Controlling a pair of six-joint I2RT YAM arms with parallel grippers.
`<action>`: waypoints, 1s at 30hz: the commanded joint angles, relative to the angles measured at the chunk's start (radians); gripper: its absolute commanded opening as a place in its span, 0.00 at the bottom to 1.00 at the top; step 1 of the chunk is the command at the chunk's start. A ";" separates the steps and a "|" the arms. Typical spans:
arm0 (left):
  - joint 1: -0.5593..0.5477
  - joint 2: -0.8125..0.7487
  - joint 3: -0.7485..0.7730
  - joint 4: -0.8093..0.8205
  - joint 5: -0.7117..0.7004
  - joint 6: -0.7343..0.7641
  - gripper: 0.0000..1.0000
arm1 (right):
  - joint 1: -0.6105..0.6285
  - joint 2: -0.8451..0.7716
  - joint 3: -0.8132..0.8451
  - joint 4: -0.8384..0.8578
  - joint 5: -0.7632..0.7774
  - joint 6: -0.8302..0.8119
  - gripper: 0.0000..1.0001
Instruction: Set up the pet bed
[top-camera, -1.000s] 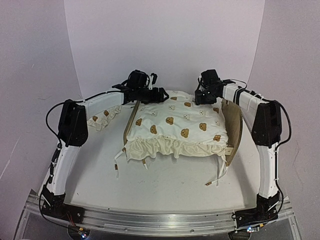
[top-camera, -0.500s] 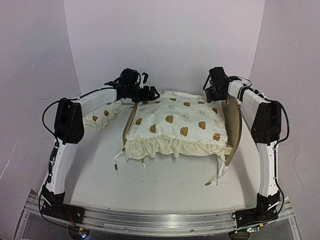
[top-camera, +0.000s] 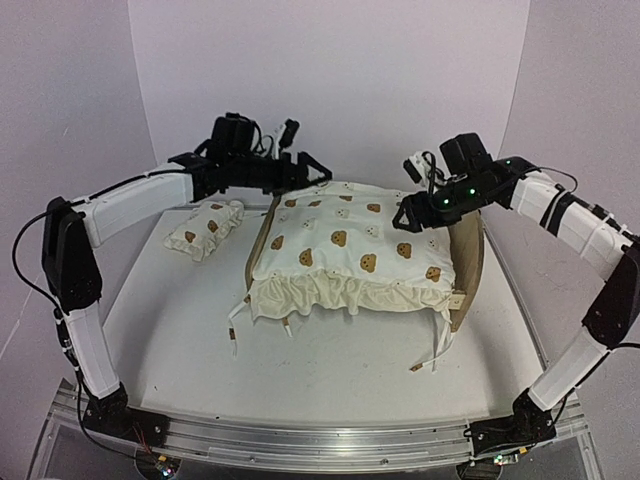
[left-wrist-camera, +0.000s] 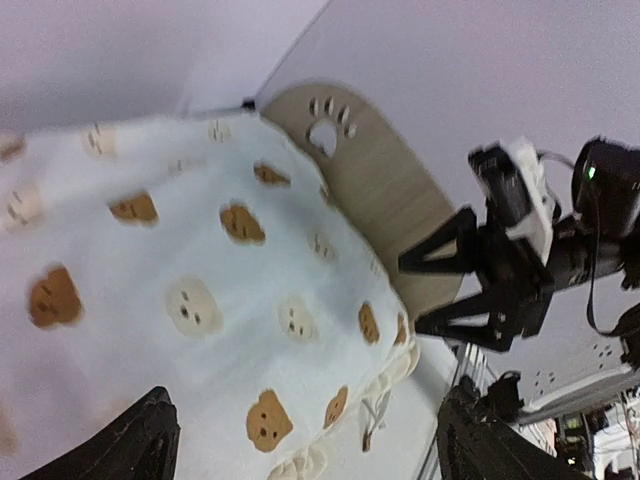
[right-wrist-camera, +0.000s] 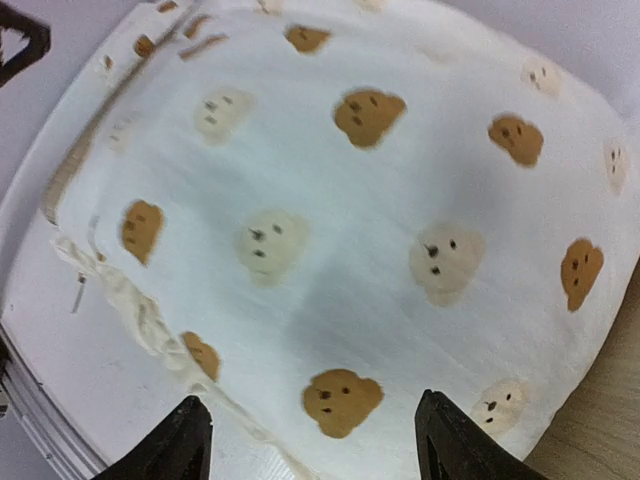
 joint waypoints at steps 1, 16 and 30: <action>-0.050 0.086 -0.153 0.069 -0.029 -0.056 0.89 | -0.034 0.029 -0.135 0.069 0.117 0.017 0.70; -0.012 -0.268 -0.267 -0.204 -0.301 0.187 0.94 | -0.010 -0.156 -0.164 -0.128 0.383 0.077 0.70; 0.454 -0.121 -0.375 -0.156 -0.839 -0.323 0.99 | -0.010 -0.272 -0.090 0.029 0.010 0.057 0.85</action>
